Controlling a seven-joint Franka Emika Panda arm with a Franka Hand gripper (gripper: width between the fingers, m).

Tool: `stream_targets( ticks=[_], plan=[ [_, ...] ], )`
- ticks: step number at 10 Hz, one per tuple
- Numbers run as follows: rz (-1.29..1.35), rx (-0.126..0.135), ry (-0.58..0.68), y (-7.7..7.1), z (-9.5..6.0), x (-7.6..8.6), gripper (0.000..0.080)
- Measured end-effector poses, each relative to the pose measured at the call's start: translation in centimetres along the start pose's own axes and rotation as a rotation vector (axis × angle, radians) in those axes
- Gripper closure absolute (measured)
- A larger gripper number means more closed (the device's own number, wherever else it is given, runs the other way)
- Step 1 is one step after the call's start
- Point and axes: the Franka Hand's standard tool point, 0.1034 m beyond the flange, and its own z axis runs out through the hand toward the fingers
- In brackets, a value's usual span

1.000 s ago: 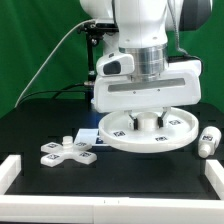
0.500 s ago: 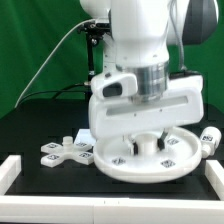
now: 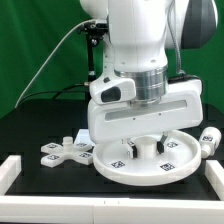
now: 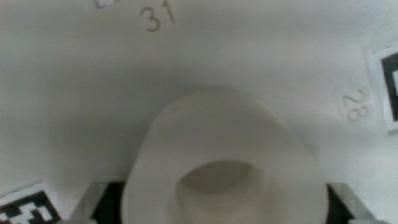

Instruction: Assemble round table

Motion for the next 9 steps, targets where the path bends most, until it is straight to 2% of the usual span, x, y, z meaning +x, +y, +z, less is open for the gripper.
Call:
stream_targets(
  ticks=[3,4,9],
  plan=[
    [0.051,0.003,0.013,0.4,1.8,3.7,0.0403],
    [0.074,-0.003,0.033,0.2,2.0,4.3,0.0405],
    [0.077,-0.009,0.049,0.0,2.0,4.6,0.0439]
  ],
)
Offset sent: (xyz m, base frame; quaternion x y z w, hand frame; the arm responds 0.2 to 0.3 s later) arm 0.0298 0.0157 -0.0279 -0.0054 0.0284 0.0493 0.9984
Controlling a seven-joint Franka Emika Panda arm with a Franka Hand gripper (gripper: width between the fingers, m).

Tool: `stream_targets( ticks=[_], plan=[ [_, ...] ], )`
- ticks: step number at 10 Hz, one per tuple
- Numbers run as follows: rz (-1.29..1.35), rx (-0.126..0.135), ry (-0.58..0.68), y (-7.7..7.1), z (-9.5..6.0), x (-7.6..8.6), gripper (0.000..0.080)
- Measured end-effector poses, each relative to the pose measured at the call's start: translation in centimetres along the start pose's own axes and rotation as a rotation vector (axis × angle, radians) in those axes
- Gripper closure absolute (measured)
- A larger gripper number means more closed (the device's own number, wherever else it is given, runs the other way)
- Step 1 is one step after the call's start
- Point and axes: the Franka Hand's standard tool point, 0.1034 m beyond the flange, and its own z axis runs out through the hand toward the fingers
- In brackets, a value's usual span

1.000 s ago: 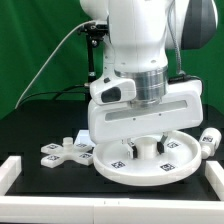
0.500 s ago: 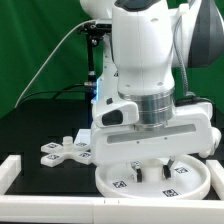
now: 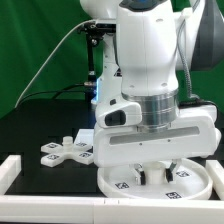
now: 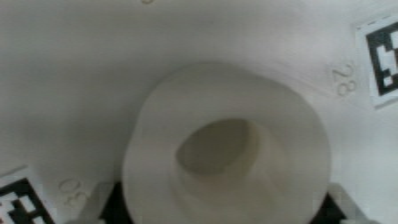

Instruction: Assemble round table

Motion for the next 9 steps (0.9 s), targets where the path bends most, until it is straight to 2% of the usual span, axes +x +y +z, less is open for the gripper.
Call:
stream_targets(
  ticks=[4,7,8,9],
  plan=[
    [0.018,0.001,0.013,-0.55,0.04,1.08,0.0461],
    [0.018,0.001,0.014,-0.53,0.04,1.12,0.0494],
    [0.017,0.001,0.016,-0.54,-0.04,1.17,0.0428],
    [0.017,0.0,0.018,-0.54,-0.11,1.23,0.0289]
  ],
)
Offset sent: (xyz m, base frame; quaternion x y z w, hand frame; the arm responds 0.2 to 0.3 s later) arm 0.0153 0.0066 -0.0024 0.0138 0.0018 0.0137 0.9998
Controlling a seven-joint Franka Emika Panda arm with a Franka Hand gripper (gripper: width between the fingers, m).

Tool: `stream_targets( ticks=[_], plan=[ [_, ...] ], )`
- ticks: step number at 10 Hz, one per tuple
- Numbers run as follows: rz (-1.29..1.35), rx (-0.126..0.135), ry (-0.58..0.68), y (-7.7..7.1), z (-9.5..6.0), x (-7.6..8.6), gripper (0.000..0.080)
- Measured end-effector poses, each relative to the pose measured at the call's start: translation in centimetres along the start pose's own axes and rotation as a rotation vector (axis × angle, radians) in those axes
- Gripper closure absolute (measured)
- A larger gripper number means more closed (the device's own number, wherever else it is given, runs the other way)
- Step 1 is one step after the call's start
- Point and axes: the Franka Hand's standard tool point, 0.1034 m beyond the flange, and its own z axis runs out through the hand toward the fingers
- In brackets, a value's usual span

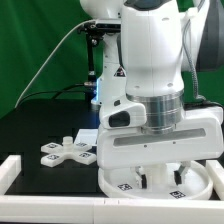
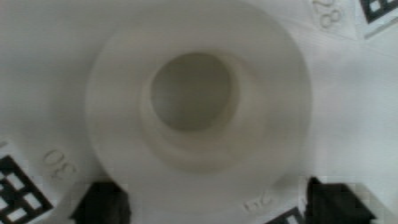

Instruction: Assemble round table

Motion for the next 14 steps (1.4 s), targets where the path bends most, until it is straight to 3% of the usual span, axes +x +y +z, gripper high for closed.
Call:
stream_targets(
  ticks=[1,2,3,5,6,10,12,14],
  plan=[
    [0.001,0.001,-0.004,0.0,-0.1,0.0,0.0289],
    [0.011,0.011,-0.035,0.0,-1.4,-0.3,0.0175],
    [0.032,0.018,-0.044,-0.4,-3.3,-0.5,0.0158],
    [0.111,0.022,-0.072,-2.2,-5.1,-2.2,0.0151],
    [0.112,0.022,-0.071,-2.9,-5.3,-2.5,0.0151],
    [0.146,0.019,-0.09,-3.2,-4.8,-3.4,0.015],
    [0.167,0.011,-0.126,-5.5,-4.1,-6.8,0.015],
    [0.061,0.007,-0.134,-6.9,-4.4,-8.0,0.015]
  ],
)
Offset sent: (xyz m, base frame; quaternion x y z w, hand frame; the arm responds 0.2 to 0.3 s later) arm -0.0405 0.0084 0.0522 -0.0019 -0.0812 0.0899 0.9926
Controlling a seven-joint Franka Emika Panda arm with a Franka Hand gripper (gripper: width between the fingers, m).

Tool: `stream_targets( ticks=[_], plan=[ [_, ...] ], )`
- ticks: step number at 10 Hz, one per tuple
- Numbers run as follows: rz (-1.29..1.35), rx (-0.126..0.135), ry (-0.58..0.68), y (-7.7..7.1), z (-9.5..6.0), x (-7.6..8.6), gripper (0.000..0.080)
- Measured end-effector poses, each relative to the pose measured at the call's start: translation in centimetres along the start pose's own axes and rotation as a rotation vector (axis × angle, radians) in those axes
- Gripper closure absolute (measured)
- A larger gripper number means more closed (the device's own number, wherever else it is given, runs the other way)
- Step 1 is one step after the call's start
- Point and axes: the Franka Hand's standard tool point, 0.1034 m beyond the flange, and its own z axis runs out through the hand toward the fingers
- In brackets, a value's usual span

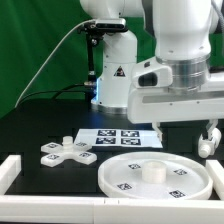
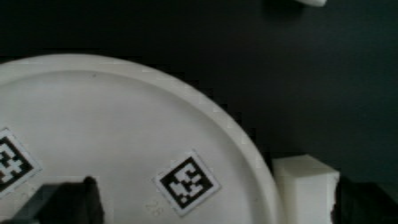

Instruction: Assemble round table

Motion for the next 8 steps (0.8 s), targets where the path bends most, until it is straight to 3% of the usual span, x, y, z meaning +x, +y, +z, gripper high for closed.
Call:
stream_targets(
  ticks=[2,4,6,7,8],
  plan=[
    [-0.145,0.001,-0.003,0.4,0.2,0.0,0.015],
    [-0.125,-0.002,-0.002,0.1,0.2,-0.2,0.015],
    [-0.011,-0.018,-0.01,-2.6,0.9,-2.6,0.015],
    [0.052,0.003,0.003,-2.7,1.3,-2.9,0.015],
    [0.055,0.003,0.01,-2.0,1.4,-2.8,0.015]
  ],
)
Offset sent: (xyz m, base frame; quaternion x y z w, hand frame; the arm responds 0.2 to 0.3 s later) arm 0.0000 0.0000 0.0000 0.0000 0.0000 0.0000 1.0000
